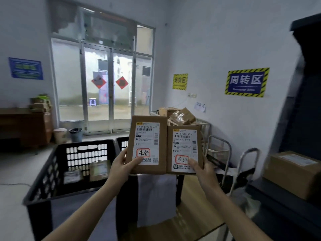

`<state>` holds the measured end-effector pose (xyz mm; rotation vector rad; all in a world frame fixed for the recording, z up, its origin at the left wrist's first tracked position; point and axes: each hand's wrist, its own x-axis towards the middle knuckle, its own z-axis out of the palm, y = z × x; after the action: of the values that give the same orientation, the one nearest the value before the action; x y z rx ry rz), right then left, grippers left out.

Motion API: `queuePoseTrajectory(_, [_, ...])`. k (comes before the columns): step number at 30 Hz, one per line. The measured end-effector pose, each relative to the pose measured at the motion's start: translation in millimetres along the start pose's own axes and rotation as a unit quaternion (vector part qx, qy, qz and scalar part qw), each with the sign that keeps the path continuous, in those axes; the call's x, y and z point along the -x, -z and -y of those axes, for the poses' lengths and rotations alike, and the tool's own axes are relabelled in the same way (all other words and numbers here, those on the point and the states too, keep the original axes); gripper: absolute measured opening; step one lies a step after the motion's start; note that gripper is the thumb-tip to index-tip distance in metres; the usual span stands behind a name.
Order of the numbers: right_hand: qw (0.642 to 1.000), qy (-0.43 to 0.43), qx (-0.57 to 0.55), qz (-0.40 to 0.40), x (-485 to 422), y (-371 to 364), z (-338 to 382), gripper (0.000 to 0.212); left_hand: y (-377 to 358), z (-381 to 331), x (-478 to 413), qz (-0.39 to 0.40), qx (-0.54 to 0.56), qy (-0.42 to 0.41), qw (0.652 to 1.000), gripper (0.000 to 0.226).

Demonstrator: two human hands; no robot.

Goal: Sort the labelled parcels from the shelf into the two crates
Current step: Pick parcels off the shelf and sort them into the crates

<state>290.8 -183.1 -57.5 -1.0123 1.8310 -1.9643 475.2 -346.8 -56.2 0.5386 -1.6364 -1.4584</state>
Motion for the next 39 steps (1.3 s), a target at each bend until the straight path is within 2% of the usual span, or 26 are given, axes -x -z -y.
queuePoseTrajectory(2, [1.0, -0.006, -0.005, 0.015, -3.4, -35.8, -1.8, 0.032, 34.7, 2.4, -4.1, -0.011, -0.01, 0.007, 1.0, 0.058])
queuePoseTrajectory(5, [0.999, -0.009, -0.014, 0.036, -7.1, -85.6, -4.4, 0.02, 86.0, 6.9, -10.5, -0.038, -0.019, 0.012, 0.999, 0.076])
queuePoseTrajectory(7, [0.999, -0.002, -0.006, 0.05, -8.5, -116.5, -5.9, 0.019, 115.6, 8.5, -11.7, -0.052, -0.02, 0.011, 0.998, 0.072])
queuePoseTrajectory(10, [0.997, 0.008, -0.013, 0.08, -9.1, -159.3, -3.4, 0.026, 154.8, 9.1, -10.2, -0.065, -0.023, 0.013, 0.998, 0.049])
queuePoseTrajectory(14, [0.992, 0.009, -0.014, 0.125, -11.4, -207.9, 1.1, 0.025, 203.5, 13.4, -9.9, -0.098, -0.025, 0.019, 0.995, 0.056])
queuePoseTrajectory(17, [0.989, 0.006, -0.014, 0.147, -16.9, -237.8, -1.1, 0.027, 229.3, 18.4, -9.2, -0.128, -0.029, 0.012, 0.991, 0.048])
queuePoseTrajectory(21, [0.983, -0.014, -0.037, 0.18, -26.1, -268.6, -7.1, 0.024, 255.0, 24.5, -9.1, -0.148, -0.036, 0.016, 0.988, 0.055])
queuePoseTrajectory(26, [0.978, -0.017, -0.033, 0.203, -41.8, -293.8, -16.2, 0.038, 273.3, 33.7, -14.4, -0.162, -0.028, 0.023, 0.986, 0.053])
queuePoseTrajectory(31, [0.972, -0.034, -0.061, 0.226, -67.6, -310.8, -24.8, 0.035, 286.0, 43.5, -31.8, -0.17, -0.016, 0.041, 0.984, 0.072])
queuePoseTrajectory(35, [0.968, -0.057, -0.075, 0.232, -96.3, -320.0, -34.3, 0.033, 281.0, 45.5, -60.3, -0.158, 0.033, 0.064, 0.985, 0.053])
queuePoseTrajectory(38, [0.967, -0.075, -0.071, 0.233, -124.3, -326.0, -48.0, 0.037, 277.1, 55.3, -88.3, -0.155, 0.056, 0.087, 0.983, 0.072])
queuePoseTrajectory(39, [0.967, -0.079, -0.069, 0.232, -134.3, -328.4, -53.8, 0.038, 274.0, 58.3, -96.7, -0.158, 0.064, 0.093, 0.981, 0.072])
